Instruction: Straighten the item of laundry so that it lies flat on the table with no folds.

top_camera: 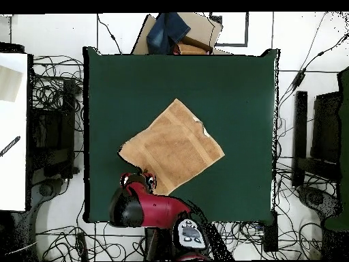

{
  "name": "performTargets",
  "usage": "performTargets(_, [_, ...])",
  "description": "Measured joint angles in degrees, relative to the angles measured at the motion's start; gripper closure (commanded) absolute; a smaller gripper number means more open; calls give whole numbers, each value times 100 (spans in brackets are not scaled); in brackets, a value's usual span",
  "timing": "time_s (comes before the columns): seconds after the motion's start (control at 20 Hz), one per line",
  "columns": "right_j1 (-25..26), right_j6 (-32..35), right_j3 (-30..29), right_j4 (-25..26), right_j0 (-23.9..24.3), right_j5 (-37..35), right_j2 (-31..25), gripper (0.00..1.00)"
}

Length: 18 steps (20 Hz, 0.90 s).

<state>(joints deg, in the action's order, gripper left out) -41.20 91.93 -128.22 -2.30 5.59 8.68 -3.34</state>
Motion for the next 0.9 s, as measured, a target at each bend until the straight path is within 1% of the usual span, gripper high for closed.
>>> performTargets(0.05, [-39, 0, -112, 0, 2, 0, 39, 100])
performTargets(0.35, [26, 0, -306, -1, 70, 116, 59, 100])
performTargets(0.4, [103, 0, -325, -1, 125, 214, 57, 0])
performTargets(0.9, [270, 0, -467, -4, 235, 640, 47, 0])
